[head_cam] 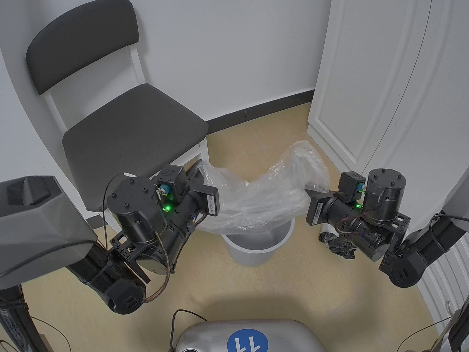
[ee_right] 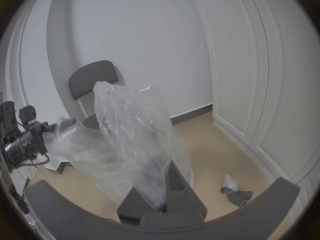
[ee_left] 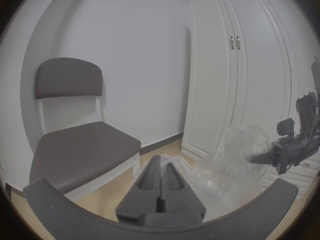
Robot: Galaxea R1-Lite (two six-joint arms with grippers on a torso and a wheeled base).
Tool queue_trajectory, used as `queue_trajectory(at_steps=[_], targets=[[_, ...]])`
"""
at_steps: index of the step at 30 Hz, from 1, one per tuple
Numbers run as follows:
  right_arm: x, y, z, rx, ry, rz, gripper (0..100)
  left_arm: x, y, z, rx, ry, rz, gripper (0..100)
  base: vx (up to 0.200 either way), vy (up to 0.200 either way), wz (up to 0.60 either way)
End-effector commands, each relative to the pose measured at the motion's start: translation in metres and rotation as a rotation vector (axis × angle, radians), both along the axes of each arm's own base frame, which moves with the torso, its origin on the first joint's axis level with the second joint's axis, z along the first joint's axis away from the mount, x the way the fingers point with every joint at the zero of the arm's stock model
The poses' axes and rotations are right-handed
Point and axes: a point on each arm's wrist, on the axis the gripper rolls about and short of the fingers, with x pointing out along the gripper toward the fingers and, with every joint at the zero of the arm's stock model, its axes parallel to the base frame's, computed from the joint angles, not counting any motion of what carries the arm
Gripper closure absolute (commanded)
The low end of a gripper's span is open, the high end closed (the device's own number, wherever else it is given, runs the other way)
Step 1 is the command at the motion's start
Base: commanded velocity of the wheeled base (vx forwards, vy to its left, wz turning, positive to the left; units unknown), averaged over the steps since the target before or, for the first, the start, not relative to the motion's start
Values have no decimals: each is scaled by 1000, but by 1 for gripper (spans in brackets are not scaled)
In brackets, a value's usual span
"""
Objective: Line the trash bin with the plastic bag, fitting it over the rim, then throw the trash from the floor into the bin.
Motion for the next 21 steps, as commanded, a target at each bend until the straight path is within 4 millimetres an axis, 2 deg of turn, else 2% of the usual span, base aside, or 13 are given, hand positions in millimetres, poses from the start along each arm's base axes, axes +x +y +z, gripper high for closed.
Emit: queue_trajectory(at_steps=[1,11,21], targets=[[-3,11,-6,23,27,48,100,-1,-7,-5,2,11,-19,100,0,0,0],[7,20,-22,50,76,77,100,-2,-17,-9,-30,23,-50,100,0,0,0],[32,20,-48,59,123,44,100,28,-39,-26,-72,23,-47,100,0,0,0]])
